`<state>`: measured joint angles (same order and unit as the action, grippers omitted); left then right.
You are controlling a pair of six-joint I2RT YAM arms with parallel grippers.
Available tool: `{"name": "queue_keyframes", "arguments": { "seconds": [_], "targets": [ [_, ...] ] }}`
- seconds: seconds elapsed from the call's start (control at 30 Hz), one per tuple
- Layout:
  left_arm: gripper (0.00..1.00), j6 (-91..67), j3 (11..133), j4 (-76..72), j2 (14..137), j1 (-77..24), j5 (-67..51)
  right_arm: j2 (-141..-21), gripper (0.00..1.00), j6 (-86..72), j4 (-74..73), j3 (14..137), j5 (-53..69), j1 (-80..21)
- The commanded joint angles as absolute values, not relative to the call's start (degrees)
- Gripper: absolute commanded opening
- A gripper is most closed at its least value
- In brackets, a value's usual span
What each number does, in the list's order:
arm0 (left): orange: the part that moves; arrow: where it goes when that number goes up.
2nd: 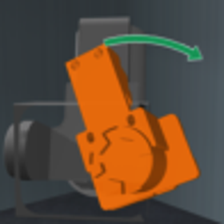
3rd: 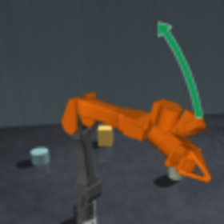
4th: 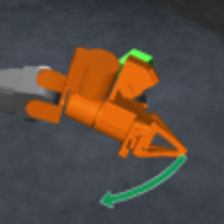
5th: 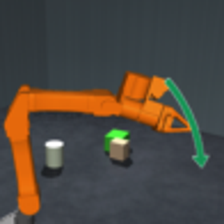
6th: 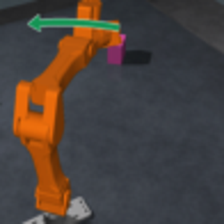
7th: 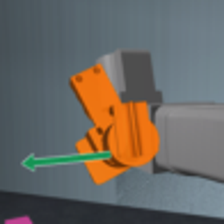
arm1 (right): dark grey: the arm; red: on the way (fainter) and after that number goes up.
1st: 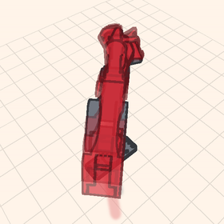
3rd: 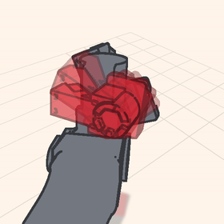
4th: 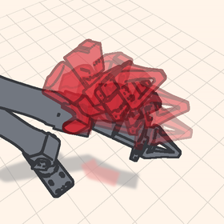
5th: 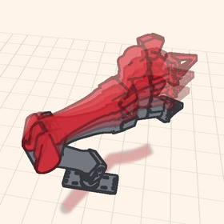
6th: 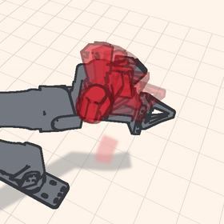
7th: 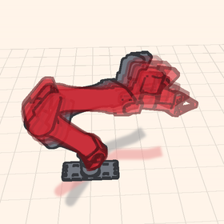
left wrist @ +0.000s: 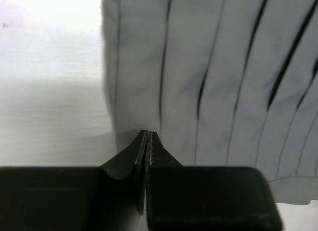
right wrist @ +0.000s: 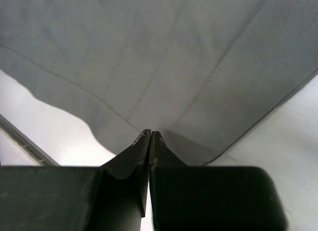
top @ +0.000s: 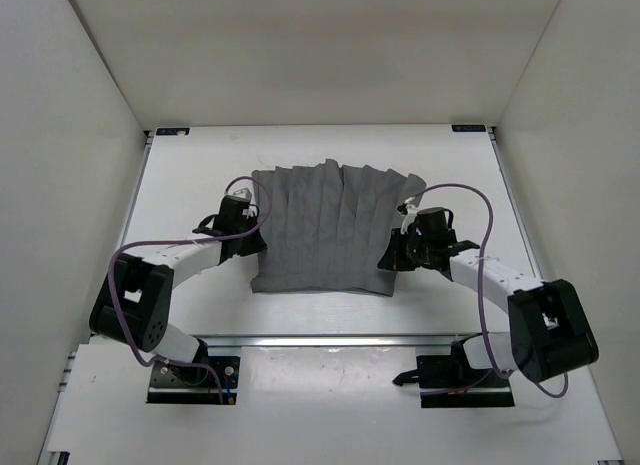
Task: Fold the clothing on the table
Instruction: Fold the skirt
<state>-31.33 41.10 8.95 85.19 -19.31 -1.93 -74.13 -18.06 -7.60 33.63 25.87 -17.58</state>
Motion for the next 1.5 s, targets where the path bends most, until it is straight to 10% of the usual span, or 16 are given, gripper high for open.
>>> {"name": "queue_keyframes", "arguments": {
  "seconds": [0.0, 0.57, 0.8, 0.9, 1.1, 1.47],
  "targets": [
    [0.12, -32.16, 42.28, 4.48, 83.76, -20.13, -0.35, -76.89, 0.0, -18.81, -3.25, 34.27, 24.26, -17.58],
    [0.04, -32.53, 30.67, 2.46, 81.65, -19.52, -2.02, -91.22, 0.0, -15.47, -8.35, 40.78, 23.73, -18.46],
    [0.47, -28.4, 41.03, 10.27, 77.36, -18.19, -6.93, -88.17, 0.01, -10.03, -15.45, 49.47, 23.3, -21.7],
    [0.53, -25.67, 41.05, 10.37, 72.17, -17.49, -12.12, -82.99, 0.37, -5.55, -17.93, 50.89, 22.33, -24.17],
    [0.63, -15.47, 40.88, 21.44, 59.61, -22.84, -1.59, -74.63, 0.7, 3.51, -19.51, 46.85, 18.29, -24.78],
    [0.67, -20.57, 25.84, 19.78, 54.31, -25.57, 4.66, -69.34, 0.68, 10.99, -15.47, 36.83, 11.0, -31.19]
  ]
}}
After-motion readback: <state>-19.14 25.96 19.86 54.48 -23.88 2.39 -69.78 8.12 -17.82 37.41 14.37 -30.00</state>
